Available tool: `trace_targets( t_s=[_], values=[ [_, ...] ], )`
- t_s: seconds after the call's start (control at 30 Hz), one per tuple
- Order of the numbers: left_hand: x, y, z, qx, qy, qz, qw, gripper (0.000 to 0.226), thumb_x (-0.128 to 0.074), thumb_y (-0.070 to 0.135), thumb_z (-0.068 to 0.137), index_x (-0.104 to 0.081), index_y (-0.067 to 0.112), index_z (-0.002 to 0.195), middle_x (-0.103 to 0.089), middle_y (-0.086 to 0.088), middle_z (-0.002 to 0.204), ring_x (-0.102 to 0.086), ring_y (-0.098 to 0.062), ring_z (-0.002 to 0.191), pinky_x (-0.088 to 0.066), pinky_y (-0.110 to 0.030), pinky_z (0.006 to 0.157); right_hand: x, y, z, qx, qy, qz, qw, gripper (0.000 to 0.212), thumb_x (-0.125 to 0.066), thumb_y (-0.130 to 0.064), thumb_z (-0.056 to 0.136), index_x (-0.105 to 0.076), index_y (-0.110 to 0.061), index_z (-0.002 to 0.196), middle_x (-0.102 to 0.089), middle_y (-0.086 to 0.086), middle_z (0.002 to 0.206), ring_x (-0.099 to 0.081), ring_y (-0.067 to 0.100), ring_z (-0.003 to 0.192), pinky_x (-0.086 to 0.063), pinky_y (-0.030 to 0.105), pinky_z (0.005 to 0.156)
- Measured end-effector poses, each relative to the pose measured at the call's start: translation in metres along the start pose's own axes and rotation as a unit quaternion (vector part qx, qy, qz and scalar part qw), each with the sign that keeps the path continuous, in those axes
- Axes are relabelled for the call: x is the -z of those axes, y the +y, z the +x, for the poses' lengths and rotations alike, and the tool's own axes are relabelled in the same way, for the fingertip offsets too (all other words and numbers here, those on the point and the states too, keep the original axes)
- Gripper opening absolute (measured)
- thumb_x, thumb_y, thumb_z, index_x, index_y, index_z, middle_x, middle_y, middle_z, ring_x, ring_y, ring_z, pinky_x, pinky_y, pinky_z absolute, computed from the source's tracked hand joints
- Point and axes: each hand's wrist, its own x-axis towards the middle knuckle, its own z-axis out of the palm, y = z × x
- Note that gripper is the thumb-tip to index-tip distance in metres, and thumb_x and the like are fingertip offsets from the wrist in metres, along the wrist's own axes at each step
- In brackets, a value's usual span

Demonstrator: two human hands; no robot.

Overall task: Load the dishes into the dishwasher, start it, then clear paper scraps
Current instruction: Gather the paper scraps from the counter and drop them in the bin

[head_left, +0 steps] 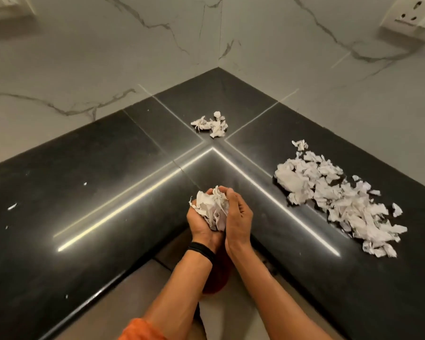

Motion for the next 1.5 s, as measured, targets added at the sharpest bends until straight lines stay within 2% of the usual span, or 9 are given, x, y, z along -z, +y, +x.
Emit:
trace_targets(
  t_s=[0.27,0.4,0.67,0.73,0.8,0.93,1.07,1.33,1.5],
  values=[
    [0.056,-0.035,-0.068,-0.005,0.101,0.024,0.995,0.035,-0.038,0.033,0.102,-0.061,0.01,0.091,-0.064,-0.008,0.085,-0.066,-0.022,0.075,-0.059,-0.029,0.069,0.051,0.032,-0.071,-0.067,0.025,-0.019,0.997,0.015,-0.063,-0.017,0.1,-0.077,-0.014,0.106,-0.078,0.006,0.106,-0.073,0.025,0.105,-0.058,0.044,0.094],
    [0.101,-0.04,-0.064,0.012,0.174,0.055,0.983,0.036,-0.037,0.033,0.102,-0.061,0.011,0.089,-0.061,-0.006,0.087,-0.063,-0.021,0.079,-0.053,-0.032,0.079,0.063,0.069,-0.08,-0.115,0.054,-0.044,0.991,0.015,-0.065,-0.014,0.099,-0.077,-0.012,0.107,-0.077,0.008,0.107,-0.072,0.028,0.106,-0.056,0.051,0.098],
    [0.274,-0.07,0.016,0.051,0.289,0.135,0.947,0.044,-0.032,0.031,0.106,-0.069,0.009,0.097,-0.072,-0.011,0.089,-0.072,-0.023,0.075,-0.059,-0.029,0.068,0.102,0.252,-0.049,-0.243,0.145,-0.103,0.954,0.011,-0.063,-0.019,0.096,-0.073,-0.024,0.097,-0.076,0.005,0.105,-0.072,0.025,0.101,-0.057,0.046,0.096],
    [0.319,-0.076,0.041,0.055,0.311,0.15,0.937,0.046,-0.033,0.037,0.107,-0.069,0.01,0.119,-0.072,-0.016,0.113,-0.071,-0.028,0.099,-0.057,-0.034,0.078,0.115,0.299,-0.035,-0.261,0.168,-0.106,0.945,0.01,-0.063,-0.02,0.097,-0.071,-0.027,0.098,-0.075,0.003,0.105,-0.071,0.025,0.102,-0.056,0.046,0.097],
    [0.367,-0.085,0.064,0.057,0.305,0.15,0.939,0.051,-0.034,0.043,0.108,-0.06,0.013,0.139,-0.066,-0.014,0.132,-0.064,-0.031,0.117,-0.055,-0.037,0.085,0.126,0.345,-0.02,-0.259,0.171,-0.07,0.948,0.014,-0.066,-0.017,0.097,-0.075,-0.018,0.108,-0.077,0.006,0.106,-0.072,0.026,0.102,-0.058,0.046,0.095],
    [0.434,-0.099,0.103,0.071,0.249,0.162,0.952,0.054,-0.031,0.047,0.107,-0.062,0.011,0.132,-0.075,-0.01,0.11,-0.073,-0.025,0.098,-0.058,-0.037,0.082,0.147,0.418,0.009,-0.275,0.197,-0.031,0.941,0.028,-0.057,-0.019,0.102,-0.07,-0.005,0.122,-0.073,0.016,0.116,-0.07,0.034,0.108,-0.057,0.051,0.096],
    [0.477,-0.109,0.135,0.09,0.243,0.171,0.951,0.059,-0.04,0.051,0.103,-0.056,0.011,0.144,-0.063,-0.016,0.138,-0.06,-0.034,0.128,-0.047,-0.049,0.11,0.16,0.466,0.027,-0.287,0.221,-0.028,0.932,0.03,-0.055,-0.027,0.103,-0.071,-0.009,0.12,-0.074,0.014,0.113,-0.071,0.033,0.105,-0.056,0.055,0.097],
    [0.492,-0.114,0.146,0.088,0.232,0.168,0.954,0.059,-0.033,0.055,0.104,-0.058,0.015,0.14,-0.07,-0.014,0.124,-0.068,-0.03,0.11,-0.056,-0.04,0.082,0.177,0.495,0.032,-0.327,0.217,0.015,0.92,0.04,-0.049,-0.043,0.106,-0.062,-0.017,0.134,-0.071,0.01,0.121,-0.069,0.029,0.11,-0.059,0.044,0.092],
    [0.481,-0.11,0.139,0.087,0.243,0.177,0.95,0.057,-0.031,0.054,0.105,-0.059,0.014,0.134,-0.068,-0.015,0.119,-0.065,-0.031,0.108,-0.054,-0.042,0.088,0.173,0.495,0.034,-0.335,0.228,0.019,0.914,0.035,-0.049,-0.039,0.106,-0.063,-0.019,0.132,-0.072,0.007,0.119,-0.069,0.026,0.11,-0.058,0.042,0.092]
  ],
)
